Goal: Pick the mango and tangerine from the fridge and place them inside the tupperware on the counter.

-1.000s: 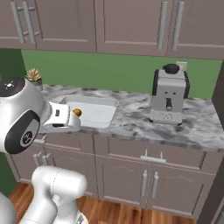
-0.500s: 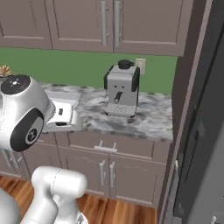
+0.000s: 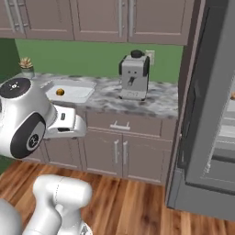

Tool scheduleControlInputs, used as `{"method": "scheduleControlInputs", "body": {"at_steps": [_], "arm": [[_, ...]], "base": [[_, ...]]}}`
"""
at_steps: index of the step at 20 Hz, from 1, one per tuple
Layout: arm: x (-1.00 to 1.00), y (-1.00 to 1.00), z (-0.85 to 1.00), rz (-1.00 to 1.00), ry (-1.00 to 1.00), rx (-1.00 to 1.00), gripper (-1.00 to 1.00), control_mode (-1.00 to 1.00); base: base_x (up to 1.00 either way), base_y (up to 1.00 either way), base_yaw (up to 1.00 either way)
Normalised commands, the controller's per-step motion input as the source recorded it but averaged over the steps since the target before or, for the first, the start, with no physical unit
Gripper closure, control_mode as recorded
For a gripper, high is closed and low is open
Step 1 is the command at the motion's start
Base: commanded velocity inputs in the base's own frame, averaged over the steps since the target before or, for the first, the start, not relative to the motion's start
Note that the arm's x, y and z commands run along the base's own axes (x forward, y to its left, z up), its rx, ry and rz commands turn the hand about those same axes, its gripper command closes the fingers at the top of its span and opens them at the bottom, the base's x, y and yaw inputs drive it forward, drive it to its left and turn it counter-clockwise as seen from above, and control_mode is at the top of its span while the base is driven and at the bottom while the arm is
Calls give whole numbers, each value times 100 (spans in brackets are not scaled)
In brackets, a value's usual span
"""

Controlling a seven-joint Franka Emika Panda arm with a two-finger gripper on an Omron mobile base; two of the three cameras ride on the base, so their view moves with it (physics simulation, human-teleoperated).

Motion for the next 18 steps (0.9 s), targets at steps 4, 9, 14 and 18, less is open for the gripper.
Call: {"method": "scheduleControlInputs", "body": {"at_steps": [4, 9, 14, 18], "arm": [[0, 0, 0, 0, 0, 0, -100, 100], [0, 0, 0, 0, 0, 0, -100, 100], [0, 0, 0, 0, 0, 0, -100, 100], [0, 0, 0, 0, 0, 0, -100, 100]], "base": [[-68, -77, -1], [-14, -100, -3], [0, -100, 0], [0, -100, 0]]}}
